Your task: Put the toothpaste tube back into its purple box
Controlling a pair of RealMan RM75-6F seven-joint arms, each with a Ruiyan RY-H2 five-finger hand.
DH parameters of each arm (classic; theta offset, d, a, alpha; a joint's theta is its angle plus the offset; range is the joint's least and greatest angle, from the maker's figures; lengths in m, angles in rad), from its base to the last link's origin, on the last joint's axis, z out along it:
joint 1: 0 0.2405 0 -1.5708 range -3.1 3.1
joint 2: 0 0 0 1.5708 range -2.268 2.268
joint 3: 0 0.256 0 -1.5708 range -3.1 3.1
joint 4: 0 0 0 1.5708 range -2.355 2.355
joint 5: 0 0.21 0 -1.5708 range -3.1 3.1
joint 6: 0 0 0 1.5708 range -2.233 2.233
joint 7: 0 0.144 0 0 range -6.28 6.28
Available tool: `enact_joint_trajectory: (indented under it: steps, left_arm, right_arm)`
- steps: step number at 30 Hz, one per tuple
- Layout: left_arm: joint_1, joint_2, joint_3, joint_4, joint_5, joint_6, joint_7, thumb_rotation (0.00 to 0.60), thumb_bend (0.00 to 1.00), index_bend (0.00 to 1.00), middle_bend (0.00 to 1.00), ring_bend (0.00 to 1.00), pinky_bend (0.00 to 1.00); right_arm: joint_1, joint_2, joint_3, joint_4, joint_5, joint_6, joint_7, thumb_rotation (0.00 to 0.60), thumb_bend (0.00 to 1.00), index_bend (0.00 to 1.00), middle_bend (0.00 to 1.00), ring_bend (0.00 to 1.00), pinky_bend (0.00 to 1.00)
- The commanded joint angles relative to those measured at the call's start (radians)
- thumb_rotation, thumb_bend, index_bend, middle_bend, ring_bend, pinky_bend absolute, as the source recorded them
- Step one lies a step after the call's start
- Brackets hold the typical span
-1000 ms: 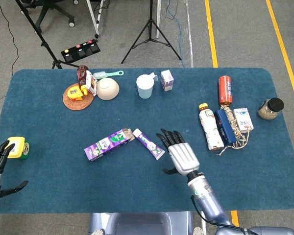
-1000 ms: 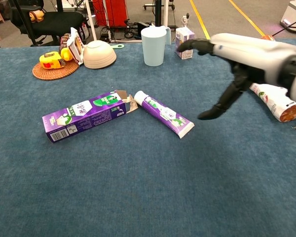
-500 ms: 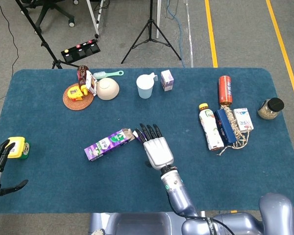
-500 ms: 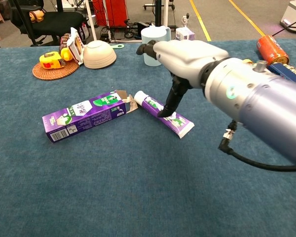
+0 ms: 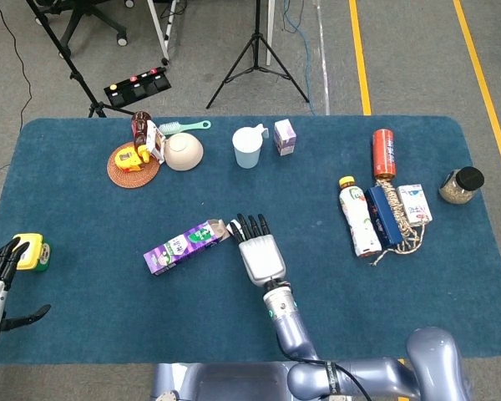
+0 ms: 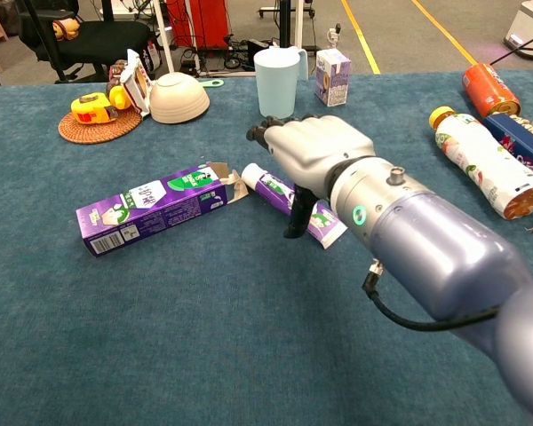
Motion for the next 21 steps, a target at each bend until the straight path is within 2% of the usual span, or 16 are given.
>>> enact_joint_trajectory:
  steps: [1, 12, 21]
  left_arm:
    - [0.0, -0.001, -0.001, -0.001, -0.001, 0.0, 0.002, 0.6, 0.08, 0.0, 0.0, 0.0, 0.1]
    - [-0.001, -0.006, -0.003, -0.001, -0.006, -0.001, 0.008, 0.6, 0.08, 0.0, 0.0, 0.0, 0.1]
    - [-0.001, -0.012, -0.005, -0.002, -0.011, -0.001, 0.018, 0.6, 0.08, 0.0, 0.0, 0.0, 0.1]
  right_arm:
    - [0.016, -0.029, 0.007, 0.055, 0.007, -0.012, 0.004, 0.6, 0.0, 0.0, 0.0, 0.0, 0.0]
    - [0.021, -0.064, 0.004, 0.18, -0.012, -0.02, 0.036, 0.6, 0.0, 0.0, 0.0, 0.0, 0.0]
    - [0.025, -0.106, 0.033, 0.248, 0.0, -0.019, 0.052, 0.6, 0.0, 0.0, 0.0, 0.0, 0.0]
